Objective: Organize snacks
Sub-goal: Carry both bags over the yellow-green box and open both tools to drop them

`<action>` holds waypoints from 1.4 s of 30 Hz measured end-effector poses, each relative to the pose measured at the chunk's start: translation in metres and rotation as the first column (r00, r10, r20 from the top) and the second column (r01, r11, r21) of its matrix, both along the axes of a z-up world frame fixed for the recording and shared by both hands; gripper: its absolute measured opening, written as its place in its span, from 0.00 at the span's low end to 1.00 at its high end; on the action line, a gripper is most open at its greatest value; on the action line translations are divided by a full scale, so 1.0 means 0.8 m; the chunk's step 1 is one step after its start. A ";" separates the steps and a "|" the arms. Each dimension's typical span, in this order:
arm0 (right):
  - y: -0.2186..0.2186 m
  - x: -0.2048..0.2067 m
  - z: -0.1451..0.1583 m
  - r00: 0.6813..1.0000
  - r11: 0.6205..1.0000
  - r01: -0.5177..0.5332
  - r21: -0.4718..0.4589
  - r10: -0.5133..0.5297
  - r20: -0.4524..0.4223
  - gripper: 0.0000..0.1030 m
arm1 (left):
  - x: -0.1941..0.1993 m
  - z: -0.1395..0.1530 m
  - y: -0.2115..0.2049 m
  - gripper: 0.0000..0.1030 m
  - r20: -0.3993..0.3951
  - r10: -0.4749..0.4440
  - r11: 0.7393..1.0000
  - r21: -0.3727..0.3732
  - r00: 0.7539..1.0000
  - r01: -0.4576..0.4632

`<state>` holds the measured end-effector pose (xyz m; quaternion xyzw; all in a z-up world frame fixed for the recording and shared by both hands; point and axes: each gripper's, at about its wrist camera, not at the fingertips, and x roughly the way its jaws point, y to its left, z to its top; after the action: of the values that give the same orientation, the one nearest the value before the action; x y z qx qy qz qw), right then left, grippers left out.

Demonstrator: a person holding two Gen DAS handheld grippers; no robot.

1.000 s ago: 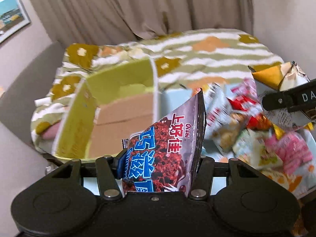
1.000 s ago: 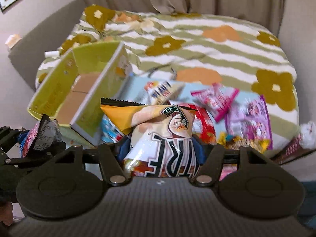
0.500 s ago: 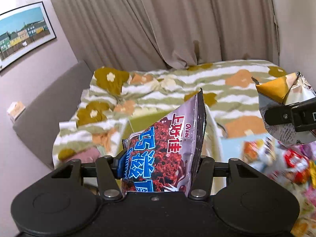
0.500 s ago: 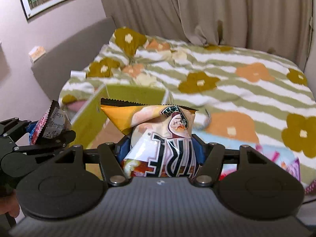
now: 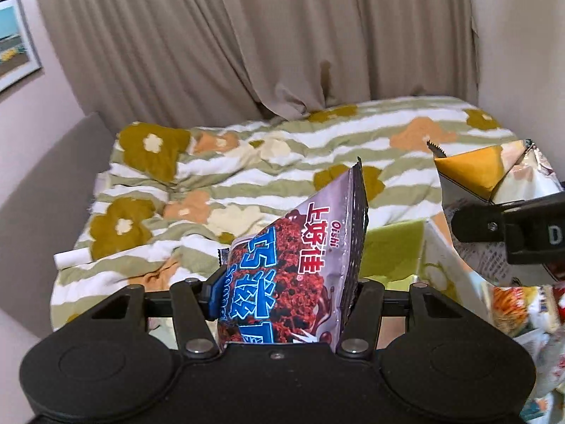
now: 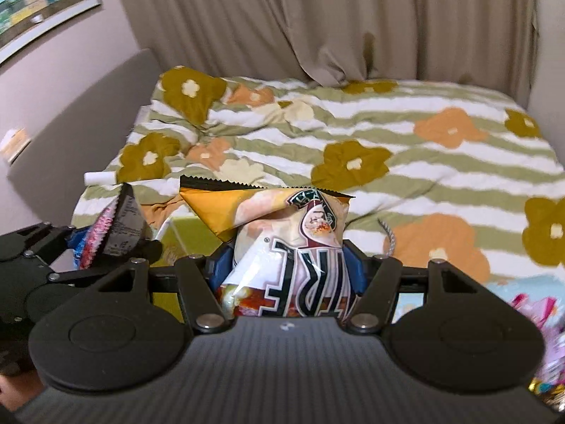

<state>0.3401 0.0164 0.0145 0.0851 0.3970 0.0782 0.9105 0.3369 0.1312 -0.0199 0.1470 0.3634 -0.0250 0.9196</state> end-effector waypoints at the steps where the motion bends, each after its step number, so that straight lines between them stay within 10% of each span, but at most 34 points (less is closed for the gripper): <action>1: 0.003 0.007 -0.006 1.000 1.000 0.013 -0.001 -0.013 -0.014 0.75 | 0.008 -0.008 0.002 0.58 -0.013 -0.010 1.000 0.002 1.000 0.010; 6: 0.010 0.026 -0.030 0.996 0.998 0.062 -0.004 -0.063 -0.068 0.75 | 0.033 -0.051 0.003 0.65 -0.077 -0.063 0.998 -0.010 0.995 0.062; 9: 0.008 0.032 -0.043 0.993 0.997 0.074 -0.007 -0.074 -0.091 0.75 | 0.038 -0.068 -0.001 1.00 -0.111 -0.088 0.996 -0.039 0.990 0.084; 32: 0.047 0.088 -0.077 0.982 0.995 0.013 0.098 0.006 -0.188 0.79 | -0.001 -0.038 0.069 1.00 -0.061 0.017 0.986 -0.164 0.998 -0.027; 35: 0.056 0.092 -0.087 0.980 0.998 0.025 0.053 -0.014 -0.201 1.00 | -0.002 -0.038 0.075 1.00 -0.055 0.033 0.988 -0.150 0.998 -0.041; 42: 0.053 0.064 -0.086 0.997 0.999 0.034 0.008 -0.034 -0.064 1.00 | -0.013 -0.039 0.084 1.00 -0.045 0.063 0.991 -0.116 0.997 -0.068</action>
<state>0.3912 0.0592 -0.0545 0.0982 0.4242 0.0617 0.8981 0.3268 0.1985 -0.0508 0.0801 0.3847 -0.0194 0.9193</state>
